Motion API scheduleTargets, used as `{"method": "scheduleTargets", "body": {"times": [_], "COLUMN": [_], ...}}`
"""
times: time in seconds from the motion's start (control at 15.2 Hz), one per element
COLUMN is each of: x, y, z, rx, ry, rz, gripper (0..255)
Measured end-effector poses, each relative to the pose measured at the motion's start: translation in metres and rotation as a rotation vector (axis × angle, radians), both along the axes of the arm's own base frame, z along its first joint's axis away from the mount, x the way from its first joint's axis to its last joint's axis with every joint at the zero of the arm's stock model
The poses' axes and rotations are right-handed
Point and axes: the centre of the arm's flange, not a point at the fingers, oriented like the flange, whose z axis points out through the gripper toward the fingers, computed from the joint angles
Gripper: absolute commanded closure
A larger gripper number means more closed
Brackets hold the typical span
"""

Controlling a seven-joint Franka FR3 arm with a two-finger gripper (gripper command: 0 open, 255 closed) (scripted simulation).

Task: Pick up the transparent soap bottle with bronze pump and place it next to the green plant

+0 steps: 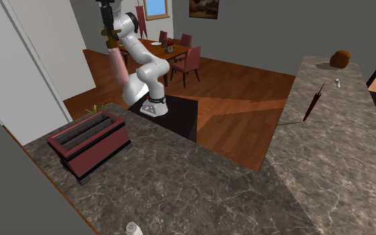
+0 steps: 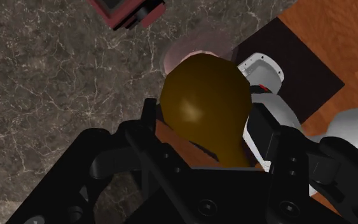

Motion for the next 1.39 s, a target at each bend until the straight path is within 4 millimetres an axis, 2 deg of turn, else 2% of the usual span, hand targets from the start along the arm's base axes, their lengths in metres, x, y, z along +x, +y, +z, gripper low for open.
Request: {"method": "scheduleTargets", "body": {"times": [0.92, 1.19, 1.39], "x": [-0.174, -0.223, -0.243], "y": [0.053, 0.074, 0.078], "z": [0.036, 0.046, 0.041], "rx": [0.0, 0.0, 0.001], "ry": [-0.001, -0.001, 0.0], "rz": [-0.001, -0.001, 0.0], "gripper": [255, 255, 255]}}
